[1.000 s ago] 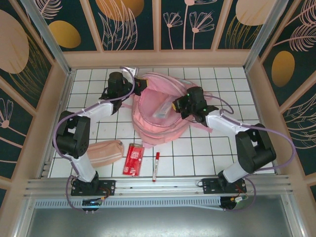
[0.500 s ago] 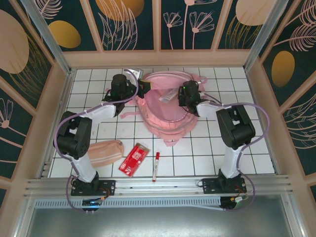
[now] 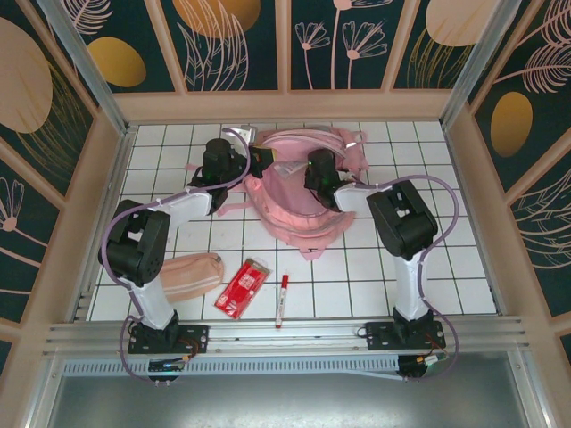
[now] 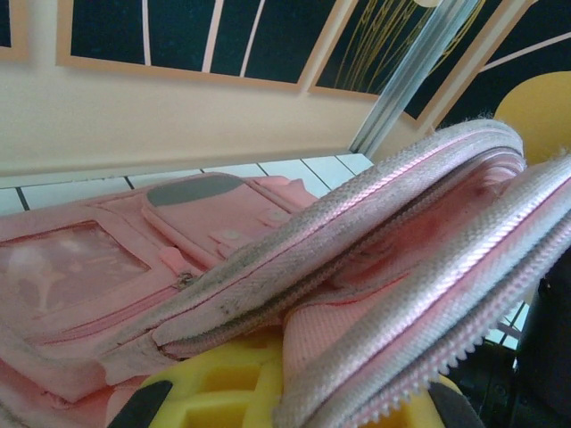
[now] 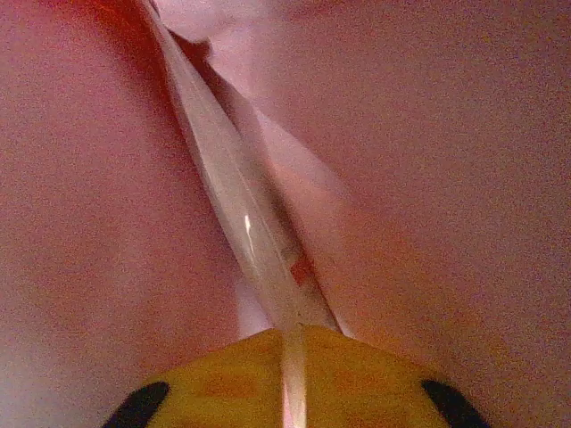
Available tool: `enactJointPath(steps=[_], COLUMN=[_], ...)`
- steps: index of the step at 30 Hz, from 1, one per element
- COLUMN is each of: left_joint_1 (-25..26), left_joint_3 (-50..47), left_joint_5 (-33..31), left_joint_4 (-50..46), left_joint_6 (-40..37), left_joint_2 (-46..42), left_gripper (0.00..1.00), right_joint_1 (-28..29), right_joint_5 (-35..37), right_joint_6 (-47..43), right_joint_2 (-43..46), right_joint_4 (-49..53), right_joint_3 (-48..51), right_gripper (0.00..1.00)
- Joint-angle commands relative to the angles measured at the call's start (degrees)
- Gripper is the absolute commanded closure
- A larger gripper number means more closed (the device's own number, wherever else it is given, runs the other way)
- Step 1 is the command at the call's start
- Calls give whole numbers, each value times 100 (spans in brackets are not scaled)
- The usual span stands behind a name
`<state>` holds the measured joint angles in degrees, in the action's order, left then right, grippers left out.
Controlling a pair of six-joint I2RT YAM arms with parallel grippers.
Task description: Pack the student bag
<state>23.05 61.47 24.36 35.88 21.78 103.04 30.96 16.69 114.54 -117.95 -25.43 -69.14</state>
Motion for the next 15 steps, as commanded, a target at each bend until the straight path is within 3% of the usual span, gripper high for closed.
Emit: enactJointPath(steps=[1,4,10,13,15], left_joint_1=[156,156,155,152,149], left_joint_3=[201,172,336,401,392], left_joint_5=[332,104,-315,-361,-373], left_joint_4=[620,650,350,188,159], left_joint_6=[359,432,198,55,61], left_joint_2=[29,64,288,356,365], left_gripper=[100,100,100,100,100], right_joint_1=[90,71,-418,-786,-1051], right_joint_5=[-417,-1211,-2189,-3024,-3654], right_joint_6=[1426,829,-1710,-2318,-2993], right_joint_2=[47,263,1468,1974,2309], right_joint_4=[-994,-1235,1569,1401,1274], right_joint_3=[-58,259,596,1426,1799], right_gripper=[78,68,44,32,31])
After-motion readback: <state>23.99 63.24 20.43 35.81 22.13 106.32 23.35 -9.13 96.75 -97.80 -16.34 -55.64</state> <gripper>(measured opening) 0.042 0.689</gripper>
